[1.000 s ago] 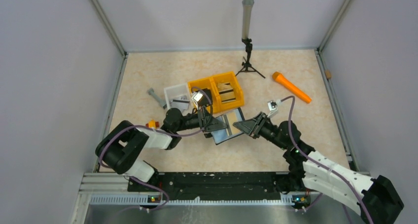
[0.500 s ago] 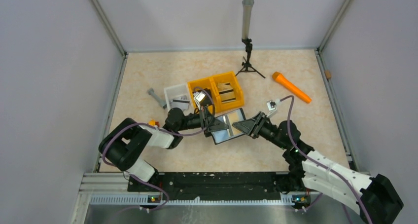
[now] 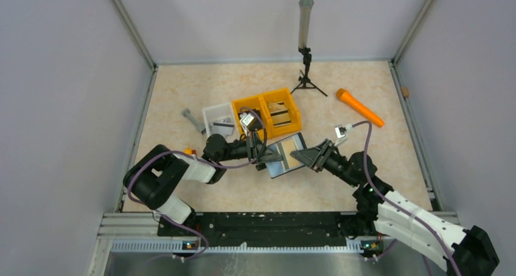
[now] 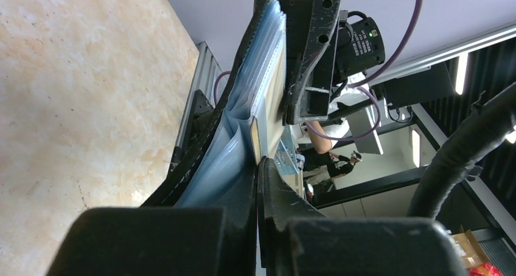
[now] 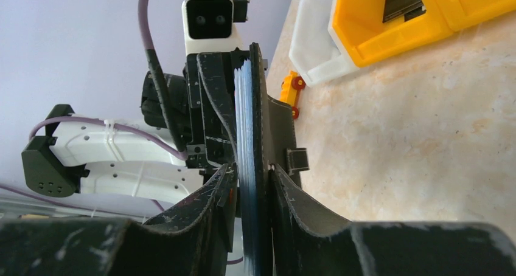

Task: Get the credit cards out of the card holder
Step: Remove the credit card from the card holder.

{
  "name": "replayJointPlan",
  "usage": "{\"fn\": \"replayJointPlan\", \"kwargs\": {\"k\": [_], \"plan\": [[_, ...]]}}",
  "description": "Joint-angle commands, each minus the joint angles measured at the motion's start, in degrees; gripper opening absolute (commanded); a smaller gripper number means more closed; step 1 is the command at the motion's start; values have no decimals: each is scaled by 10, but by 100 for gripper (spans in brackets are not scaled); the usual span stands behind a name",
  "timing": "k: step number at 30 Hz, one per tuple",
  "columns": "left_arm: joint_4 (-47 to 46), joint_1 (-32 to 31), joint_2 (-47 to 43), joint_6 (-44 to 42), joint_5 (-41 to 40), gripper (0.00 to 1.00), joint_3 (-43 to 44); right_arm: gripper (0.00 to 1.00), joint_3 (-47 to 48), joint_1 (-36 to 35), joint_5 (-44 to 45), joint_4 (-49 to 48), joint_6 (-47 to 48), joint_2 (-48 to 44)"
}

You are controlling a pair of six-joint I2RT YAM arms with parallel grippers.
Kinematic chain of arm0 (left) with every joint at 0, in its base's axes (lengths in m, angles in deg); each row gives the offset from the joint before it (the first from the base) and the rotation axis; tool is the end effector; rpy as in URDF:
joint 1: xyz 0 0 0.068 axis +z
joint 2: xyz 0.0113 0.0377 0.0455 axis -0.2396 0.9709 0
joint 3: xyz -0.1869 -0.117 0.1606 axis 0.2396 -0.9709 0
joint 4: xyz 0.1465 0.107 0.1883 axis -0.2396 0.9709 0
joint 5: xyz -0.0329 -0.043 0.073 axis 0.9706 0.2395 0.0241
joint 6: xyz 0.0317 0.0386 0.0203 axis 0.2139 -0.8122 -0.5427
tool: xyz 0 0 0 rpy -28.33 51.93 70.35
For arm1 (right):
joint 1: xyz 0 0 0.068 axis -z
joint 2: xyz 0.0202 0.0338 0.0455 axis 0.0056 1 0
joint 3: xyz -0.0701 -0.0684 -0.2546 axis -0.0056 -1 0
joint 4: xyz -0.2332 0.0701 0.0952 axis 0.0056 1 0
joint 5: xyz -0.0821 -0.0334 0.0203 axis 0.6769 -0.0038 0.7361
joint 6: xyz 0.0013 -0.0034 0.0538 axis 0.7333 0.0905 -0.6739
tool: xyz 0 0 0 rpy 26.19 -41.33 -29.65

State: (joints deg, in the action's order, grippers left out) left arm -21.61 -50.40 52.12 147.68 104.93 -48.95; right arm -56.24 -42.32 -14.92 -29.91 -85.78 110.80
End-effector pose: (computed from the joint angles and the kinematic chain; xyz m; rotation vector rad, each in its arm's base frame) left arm 0.1984 -0.1798 0.1968 0.2810 1.8335 -2.0719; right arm 0.1186 0.1147 0.2292 0.1973 1.7923 1.5324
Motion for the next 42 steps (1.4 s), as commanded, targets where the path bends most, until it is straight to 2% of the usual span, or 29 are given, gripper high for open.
{"fn": "replayJointPlan", "kwargs": {"k": [1, 9, 15, 23, 27, 29, 32, 42], "plan": [[-23, -2, -11, -8, 14, 0, -1, 27, -4, -5, 12, -49, -16, -18], [-19, -1, -15, -10, 18, 0, -5, 30, -12, -3, 24, -48, -23, -37], [-19, 0, -15, -10, 20, 0, -4, 18, -17, 1, 25, -48, -32, -42], [-20, 1, -17, -10, 22, 0, -9, 26, -23, 5, 28, -48, -37, -50], [-22, 2, -15, -10, 22, 0, -11, 25, -25, 7, 27, -49, -40, -54], [-23, 3, -15, -9, 23, 0, -13, 24, -26, 8, 27, -50, -41, -55], [-24, 3, -16, -9, 24, 0, -14, 12, -28, 9, 26, -50, -43, -56], [-27, 8, -14, -8, 28, 0, -18, 12, -34, 18, 27, -45, -50, -68]]}}
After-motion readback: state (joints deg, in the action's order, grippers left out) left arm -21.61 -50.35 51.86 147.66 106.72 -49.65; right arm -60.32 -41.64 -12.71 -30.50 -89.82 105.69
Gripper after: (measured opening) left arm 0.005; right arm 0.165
